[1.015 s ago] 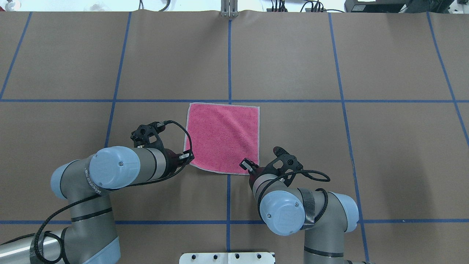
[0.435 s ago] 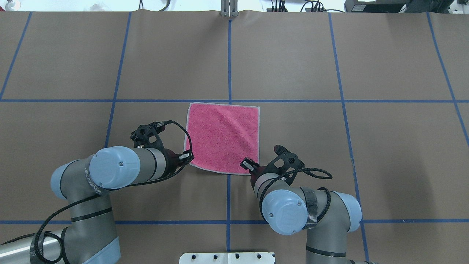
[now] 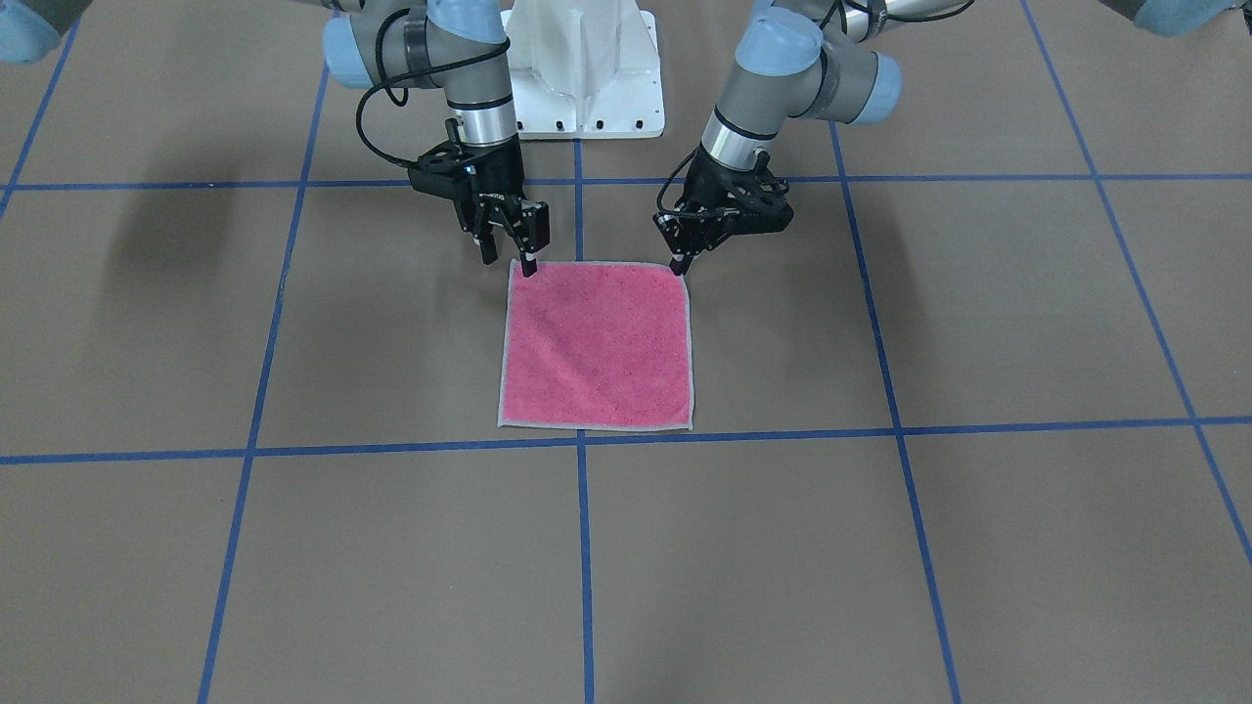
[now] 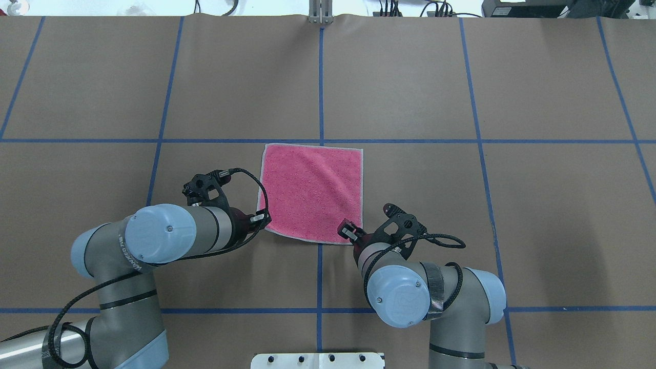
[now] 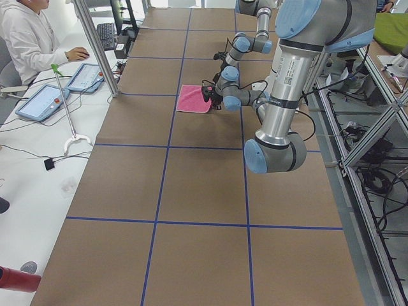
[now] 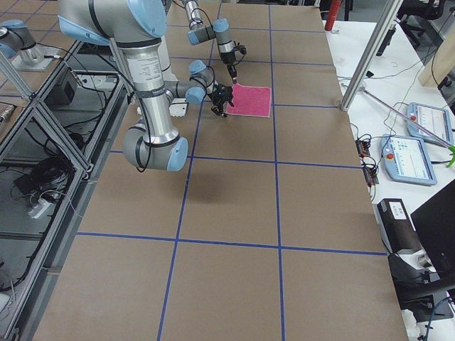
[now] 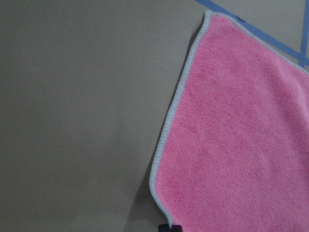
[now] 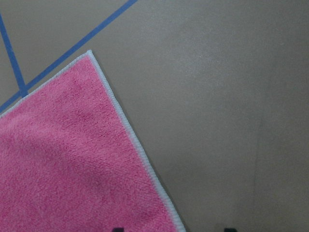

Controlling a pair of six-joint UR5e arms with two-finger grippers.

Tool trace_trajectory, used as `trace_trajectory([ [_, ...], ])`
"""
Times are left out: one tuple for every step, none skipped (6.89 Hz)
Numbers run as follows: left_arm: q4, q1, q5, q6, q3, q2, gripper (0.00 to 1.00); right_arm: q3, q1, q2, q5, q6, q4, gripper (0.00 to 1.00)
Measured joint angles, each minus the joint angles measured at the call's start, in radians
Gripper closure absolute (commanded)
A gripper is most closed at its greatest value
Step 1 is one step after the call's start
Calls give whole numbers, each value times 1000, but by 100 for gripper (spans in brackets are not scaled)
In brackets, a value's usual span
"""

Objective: Fold towel twice with both arms
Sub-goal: 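Pinch the two towel corners nearest the robot with both grippers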

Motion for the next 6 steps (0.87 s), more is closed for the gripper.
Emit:
trace_trajectory([
  [0, -1, 0, 0, 0, 0, 100, -1, -1, 3, -2, -1, -3, 44],
  [0, -1, 0, 1, 0, 1, 100, -2, -1, 6, -3, -1, -4, 45],
  [0, -2, 0, 8, 0, 1, 100, -5, -2, 8, -3, 0, -4, 45],
  [-1, -3, 0, 18, 0, 1, 100, -8, -2, 10, -4, 1, -4, 49],
  [-1, -4, -1, 24, 0, 0, 100, -11, -2, 13, -5, 2, -4, 54],
  [-1, -6, -1, 27, 0, 0, 100, -13, -2, 17, -5, 4, -4, 59],
])
